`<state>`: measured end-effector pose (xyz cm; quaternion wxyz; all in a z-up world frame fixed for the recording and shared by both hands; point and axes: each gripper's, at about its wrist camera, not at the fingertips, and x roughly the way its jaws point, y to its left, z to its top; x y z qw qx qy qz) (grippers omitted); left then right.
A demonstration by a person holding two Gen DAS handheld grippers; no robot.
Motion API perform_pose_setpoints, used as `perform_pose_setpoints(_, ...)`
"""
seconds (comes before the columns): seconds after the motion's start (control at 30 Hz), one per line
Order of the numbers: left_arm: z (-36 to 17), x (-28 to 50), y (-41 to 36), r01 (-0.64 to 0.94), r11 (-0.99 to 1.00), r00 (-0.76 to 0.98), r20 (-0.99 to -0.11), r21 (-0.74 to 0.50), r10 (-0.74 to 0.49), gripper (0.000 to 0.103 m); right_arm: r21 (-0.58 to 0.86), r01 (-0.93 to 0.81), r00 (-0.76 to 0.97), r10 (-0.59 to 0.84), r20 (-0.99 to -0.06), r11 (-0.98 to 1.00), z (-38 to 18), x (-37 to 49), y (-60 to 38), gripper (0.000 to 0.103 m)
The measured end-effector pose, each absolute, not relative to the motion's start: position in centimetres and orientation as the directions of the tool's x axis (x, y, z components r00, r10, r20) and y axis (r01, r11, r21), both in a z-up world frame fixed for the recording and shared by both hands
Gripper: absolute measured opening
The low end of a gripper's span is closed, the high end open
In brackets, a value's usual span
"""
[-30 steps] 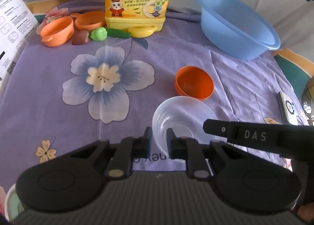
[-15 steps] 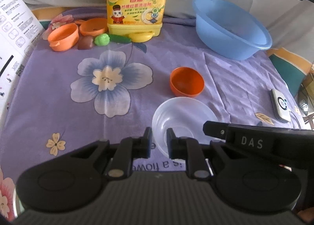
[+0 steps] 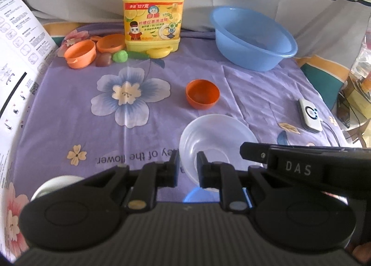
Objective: Organize plates and bowls
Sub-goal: 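Carry the clear bowl with both grippers and lower it into the blue bowl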
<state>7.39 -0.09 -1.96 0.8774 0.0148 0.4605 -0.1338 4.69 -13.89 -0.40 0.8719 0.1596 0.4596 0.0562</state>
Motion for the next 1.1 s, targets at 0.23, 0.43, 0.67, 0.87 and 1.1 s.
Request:
perform_pose_setpoints(0.23, -1.4, 4.8, -0.1, 0.261, 0.961, 0.543, -0.810, -0.087, -0.221, 0.015, 0.322, 0.039, 0.580, 0.241, -0.778, 0.946, 0.5, 2.2, -13.8, 0.013)
perform_pose_setpoints(0.43, -1.4, 2.9, 0.0, 0.270, 0.959, 0.543, -0.810, -0.081, -0.221, 0.015, 0.318, 0.030, 0.578, 0.243, -0.779, 0.948, 0.7, 0.3, -13.9, 0.013)
perform_pose_setpoints(0.67, -2.0, 1.6, -0.1, 0.269, 0.960, 0.528, -0.823, -0.073, -0.211, 0.015, 0.317, 0.025, 0.558, 0.250, -0.791, 0.948, 0.0, -0.9, -13.9, 0.013)
perform_pose_setpoints(0.87, -2.5, 1.2, -0.3, 0.271, 0.960, 0.514, -0.833, -0.069, -0.205, 0.015, 0.318, 0.027, 0.541, 0.254, -0.802, 0.948, -0.7, -1.1, -14.1, 0.013)
perform_pose_setpoints(1.1, -3.4, 1.1, -0.3, 0.271, 0.960, 0.495, -0.846, -0.069, -0.200, 0.015, 0.321, 0.031, 0.524, 0.258, -0.812, 0.946, -1.6, -1.2, -14.1, 0.013)
